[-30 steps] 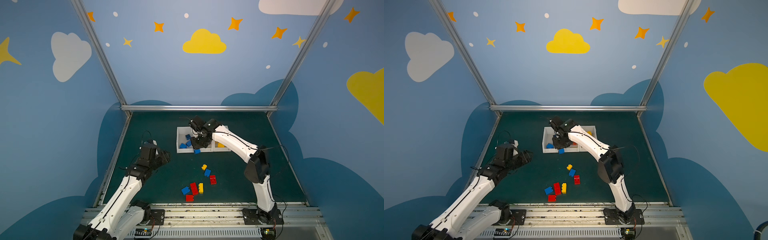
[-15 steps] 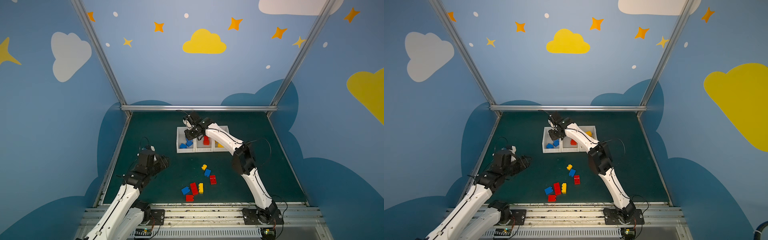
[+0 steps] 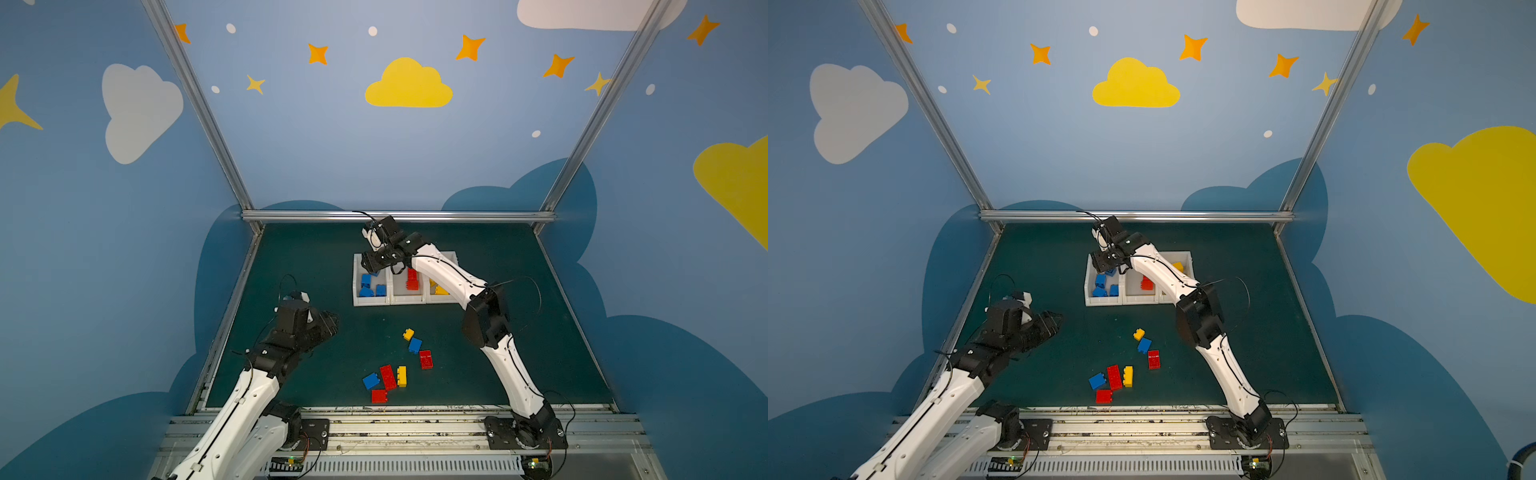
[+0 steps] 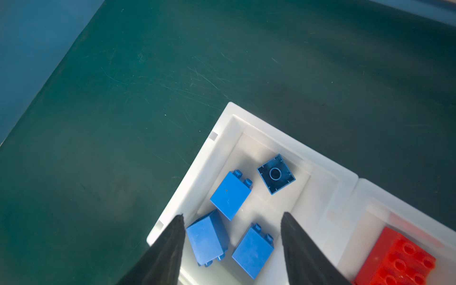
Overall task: Sort the legos into containers by color
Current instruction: 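Release the blue brick in the bin while the left gripper moves over the pile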
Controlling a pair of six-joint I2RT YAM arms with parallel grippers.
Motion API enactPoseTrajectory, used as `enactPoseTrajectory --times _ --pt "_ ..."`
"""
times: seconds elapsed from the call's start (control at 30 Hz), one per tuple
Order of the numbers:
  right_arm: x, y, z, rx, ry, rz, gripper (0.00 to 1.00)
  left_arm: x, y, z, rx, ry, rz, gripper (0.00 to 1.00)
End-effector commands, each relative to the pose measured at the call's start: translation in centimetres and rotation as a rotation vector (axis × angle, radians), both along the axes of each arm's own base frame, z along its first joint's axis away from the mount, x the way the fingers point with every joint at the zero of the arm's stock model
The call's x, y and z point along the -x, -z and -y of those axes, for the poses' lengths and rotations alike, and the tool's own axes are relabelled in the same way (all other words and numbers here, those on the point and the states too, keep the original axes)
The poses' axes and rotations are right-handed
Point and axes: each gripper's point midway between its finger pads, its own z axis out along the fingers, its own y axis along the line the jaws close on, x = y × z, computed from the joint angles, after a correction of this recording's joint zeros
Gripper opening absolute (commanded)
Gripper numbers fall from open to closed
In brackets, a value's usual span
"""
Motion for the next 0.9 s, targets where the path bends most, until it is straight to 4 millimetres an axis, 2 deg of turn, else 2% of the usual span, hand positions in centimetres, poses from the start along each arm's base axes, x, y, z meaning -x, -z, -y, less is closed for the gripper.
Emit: enactPoseTrajectory --times 0.0,0.2,0.4,0.6,0.73,0.87 --pt "0.3 -4.0 0.6 -0.048 -0.004 0.045 0.63 0.4 0.6 0.1 0.005 0.008 -0.017 0.60" --pt "0.9 -5.7 2.5 -0.037 0.032 0.062 0.63 0.4 0.7 0.3 0.001 0.022 -0.020 0.60" --pt "2.6 -7.0 6.1 0.005 0.077 0.091 0.64 0.8 1.5 1.0 -0.017 0.085 -0.048 0.60" --pt "5.3 -6.6 11.1 0.062 0.134 0.061 0.64 1.8 2.2 2.4 -0.023 0.151 -0.103 0.59" --pt "7.9 -6.6 15.7 0.095 0.247 -0.034 0.64 3.5 1.9 3.7 -0.070 0.221 -0.183 0.60" --pt "10.7 -5.5 19.9 0.171 0.360 -0.089 0.64 4.5 2.1 6.5 -0.093 0.355 -0.166 0.60"
